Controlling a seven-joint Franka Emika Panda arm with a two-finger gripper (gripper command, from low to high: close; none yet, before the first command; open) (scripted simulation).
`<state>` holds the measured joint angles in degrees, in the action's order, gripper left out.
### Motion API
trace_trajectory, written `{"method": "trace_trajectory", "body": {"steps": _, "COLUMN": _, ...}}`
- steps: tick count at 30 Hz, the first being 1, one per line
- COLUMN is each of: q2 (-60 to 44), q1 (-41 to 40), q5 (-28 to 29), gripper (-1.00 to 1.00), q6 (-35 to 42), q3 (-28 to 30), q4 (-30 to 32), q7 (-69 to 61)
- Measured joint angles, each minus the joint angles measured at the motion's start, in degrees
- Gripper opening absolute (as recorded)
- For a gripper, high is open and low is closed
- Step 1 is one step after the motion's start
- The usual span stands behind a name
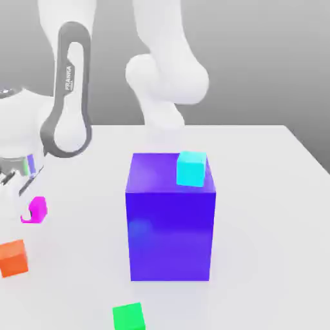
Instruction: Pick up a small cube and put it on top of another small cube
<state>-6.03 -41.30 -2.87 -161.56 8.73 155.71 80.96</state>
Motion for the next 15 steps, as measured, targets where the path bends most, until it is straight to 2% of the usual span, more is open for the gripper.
{"method": "trace_trajectory", "body": {"steps": 10, "q2": -4.0, "q1": 19.3, "q5": 5.5, "gripper": -1.0, "q6": 12.4, "q3": -16.6, "q4": -16.3, "q7": 10.4}}
{"method": "trace_trajectory", "body": {"steps": 14, "q2": -10.9, "q1": 23.8, "q5": 8.8, "gripper": -1.0, "q6": 8.9, "q3": -18.1, "q4": -19.9, "q7": 13.8}}
{"method": "trace_trajectory", "body": {"steps": 15, "q2": -12.9, "q1": 24.3, "q5": 9.5, "gripper": 1.0, "q6": 7.2, "q3": -17.7, "q4": -20.1, "q7": 14.3}}
